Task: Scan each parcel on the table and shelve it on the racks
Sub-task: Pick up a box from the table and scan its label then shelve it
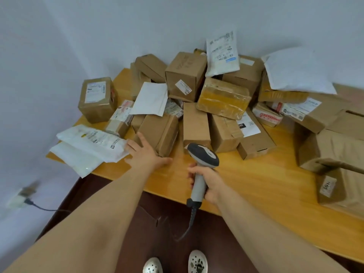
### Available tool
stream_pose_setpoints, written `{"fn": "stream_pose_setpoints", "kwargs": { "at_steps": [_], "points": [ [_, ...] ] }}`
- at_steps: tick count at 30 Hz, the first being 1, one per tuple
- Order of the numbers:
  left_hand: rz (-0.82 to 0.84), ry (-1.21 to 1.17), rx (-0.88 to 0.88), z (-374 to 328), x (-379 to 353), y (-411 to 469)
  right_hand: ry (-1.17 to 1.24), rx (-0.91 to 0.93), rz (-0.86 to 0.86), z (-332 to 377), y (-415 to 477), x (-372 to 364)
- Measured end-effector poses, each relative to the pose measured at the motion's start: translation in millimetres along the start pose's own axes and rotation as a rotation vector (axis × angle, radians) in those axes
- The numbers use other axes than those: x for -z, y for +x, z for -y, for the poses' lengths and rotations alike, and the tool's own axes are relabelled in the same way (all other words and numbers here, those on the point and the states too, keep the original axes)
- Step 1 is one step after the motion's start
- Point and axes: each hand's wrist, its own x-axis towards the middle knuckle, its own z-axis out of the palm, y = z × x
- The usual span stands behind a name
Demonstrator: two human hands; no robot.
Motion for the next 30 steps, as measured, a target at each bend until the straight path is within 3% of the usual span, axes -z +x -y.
{"fn": "stream_pose_setpoints", "kwargs": {
  "at_steps": [5,10,12,16,20,30],
  "points": [
    [-0.039,-0.056,-0.05,5,3,2,-0.009,0.004,-0.039,-3,5,0],
    [0.128,-0.205,-0.045,23,24,-21,0.042,0.017,-0.085,0,-9,-7],
    [0.249,-0.385,0.016,33,36,-30,0.086,0.033,-0.103,4,-16,-11],
    [0.674,-1.17,0.136,46,70,-56,0.113,0.098,-0.12,13,-26,-28],
    [0.805,-1.434,0.139,62,88,-68,0.108,0.149,-0.103,20,-30,-53],
    [0.876,-1.505,0.121,87,92,-80,0.054,0.286,-0.142,18,-44,-88]
  ]
}}
